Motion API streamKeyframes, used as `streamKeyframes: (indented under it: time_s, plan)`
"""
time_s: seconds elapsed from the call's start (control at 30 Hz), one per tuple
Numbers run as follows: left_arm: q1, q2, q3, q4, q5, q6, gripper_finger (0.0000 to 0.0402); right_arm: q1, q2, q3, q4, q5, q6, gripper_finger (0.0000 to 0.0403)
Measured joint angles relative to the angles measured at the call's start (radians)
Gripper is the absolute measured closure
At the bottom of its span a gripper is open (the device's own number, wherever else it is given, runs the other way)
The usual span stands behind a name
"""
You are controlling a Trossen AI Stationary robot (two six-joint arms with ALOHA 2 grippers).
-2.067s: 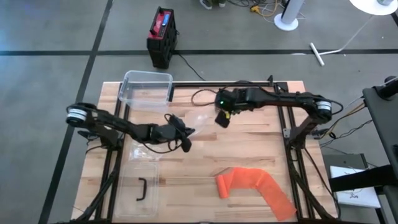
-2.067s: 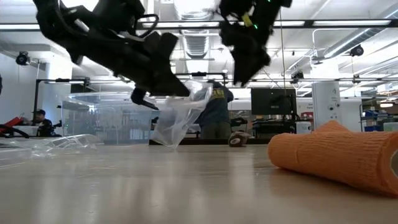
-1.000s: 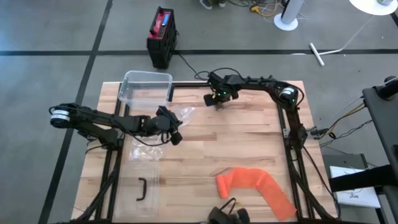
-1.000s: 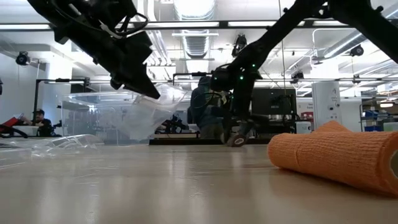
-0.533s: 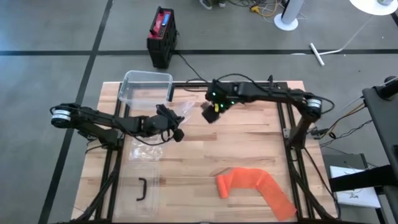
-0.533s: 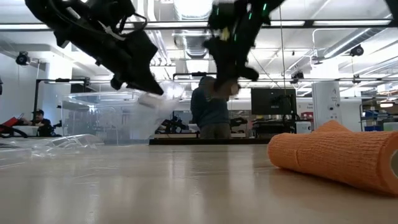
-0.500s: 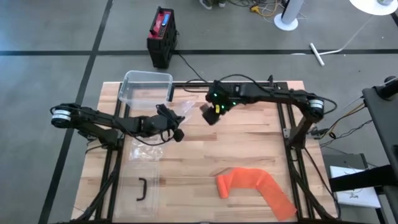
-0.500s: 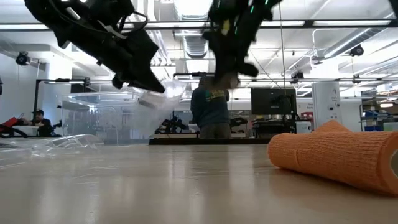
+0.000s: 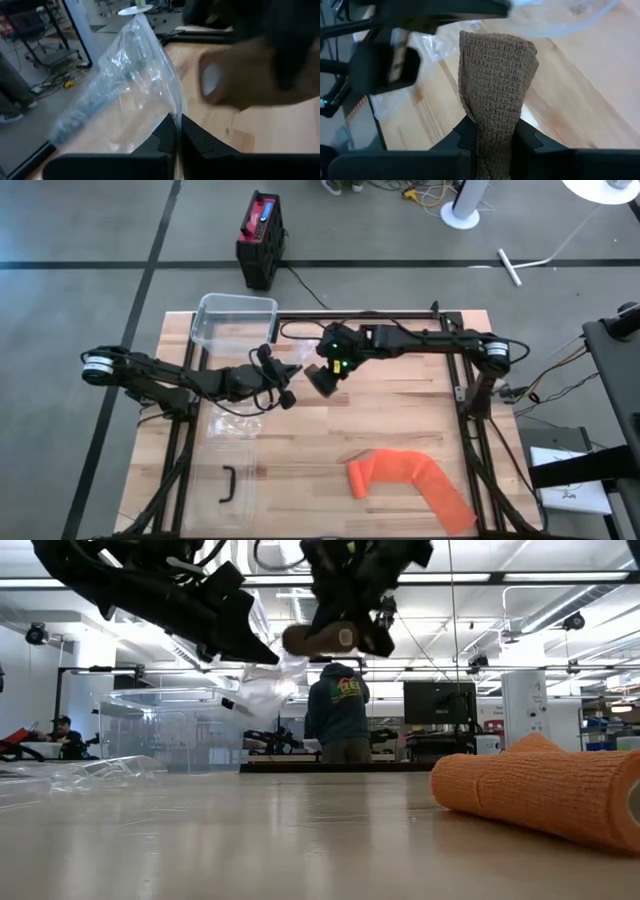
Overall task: Roll bandage
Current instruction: Put the brown bandage into the zip bag
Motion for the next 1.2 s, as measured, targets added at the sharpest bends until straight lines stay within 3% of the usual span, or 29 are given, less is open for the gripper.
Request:
streamKeyframes:
  time_s: [0.37,0.73,1.0,1.2]
  plan:
    - [-0.034,0.07,-0.001,-0.002,0.026,0.098,0.0401,-0.079,0.1,0.056,0.012,-0.148,0.047,0.0343]
    - [-0.065,0.127,0.037,0.009,0.048,0.097,0.0401,-0.123,0.1,0.043,-0.044,-0.122,0.021,0.0344]
    - [-0.065,0.121,0.04,0.003,0.027,0.054,0.0401,-0.043,0.099,0.041,-0.126,-0.074,-0.049,0.0345]
    - [-0.064,0.121,0.04,0.012,0.162,0.062,0.0401,-0.025,0.099,0.042,-0.14,-0.06,-0.042,0.035]
